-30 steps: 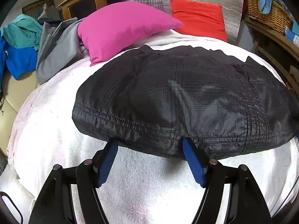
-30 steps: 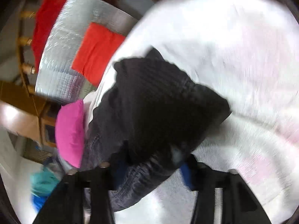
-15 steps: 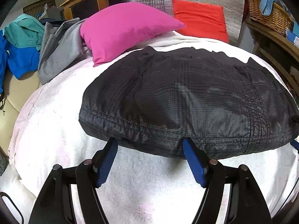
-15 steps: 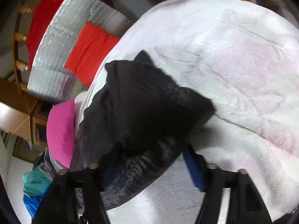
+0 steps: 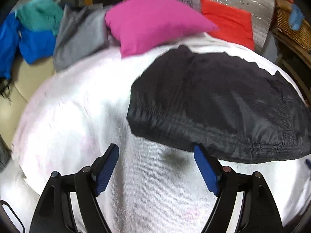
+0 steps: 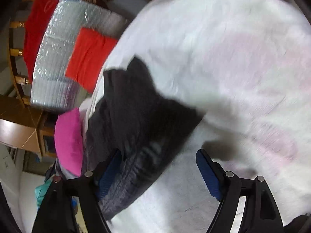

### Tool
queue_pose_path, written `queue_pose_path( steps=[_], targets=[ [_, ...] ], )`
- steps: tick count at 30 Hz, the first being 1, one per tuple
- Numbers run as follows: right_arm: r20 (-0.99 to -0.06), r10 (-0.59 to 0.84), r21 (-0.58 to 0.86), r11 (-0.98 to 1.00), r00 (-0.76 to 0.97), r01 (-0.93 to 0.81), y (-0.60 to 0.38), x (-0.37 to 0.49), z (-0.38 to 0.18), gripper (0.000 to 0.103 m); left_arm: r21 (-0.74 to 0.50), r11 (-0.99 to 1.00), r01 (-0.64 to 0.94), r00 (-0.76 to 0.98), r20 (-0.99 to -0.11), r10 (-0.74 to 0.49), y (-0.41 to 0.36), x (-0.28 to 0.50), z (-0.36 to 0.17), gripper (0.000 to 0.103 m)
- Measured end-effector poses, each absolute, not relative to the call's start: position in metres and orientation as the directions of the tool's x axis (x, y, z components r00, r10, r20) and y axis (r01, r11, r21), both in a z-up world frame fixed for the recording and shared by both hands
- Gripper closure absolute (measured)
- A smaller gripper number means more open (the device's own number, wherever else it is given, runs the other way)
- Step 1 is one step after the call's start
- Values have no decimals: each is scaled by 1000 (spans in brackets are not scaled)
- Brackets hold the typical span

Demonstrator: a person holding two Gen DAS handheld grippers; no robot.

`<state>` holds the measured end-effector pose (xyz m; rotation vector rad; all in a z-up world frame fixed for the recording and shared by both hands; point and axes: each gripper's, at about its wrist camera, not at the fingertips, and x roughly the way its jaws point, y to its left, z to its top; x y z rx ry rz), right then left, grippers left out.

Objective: Fold large clothes
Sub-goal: 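Lay the black bundle flat on the bed and open both grippers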

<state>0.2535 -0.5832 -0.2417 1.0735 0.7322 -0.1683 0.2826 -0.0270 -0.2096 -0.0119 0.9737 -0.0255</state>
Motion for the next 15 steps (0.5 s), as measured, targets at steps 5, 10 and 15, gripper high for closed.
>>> queue_pose_path(
  steps=[5,10,15],
  targets=[
    [-597,151,744,470,788,474,-591,260,-238,21,-188,977,-101,553,-827,-102,11,300,-208,23],
    [-562,177,775,454,808,439,-587,275,-243,26,-362,916,-176,531,-818,-221,34,322,-221,23],
    [-528,106,736,552,843,392,-572,269,-222,58,-469,873,-132,546,-770,-331,31,332,-228,64]
  ],
)
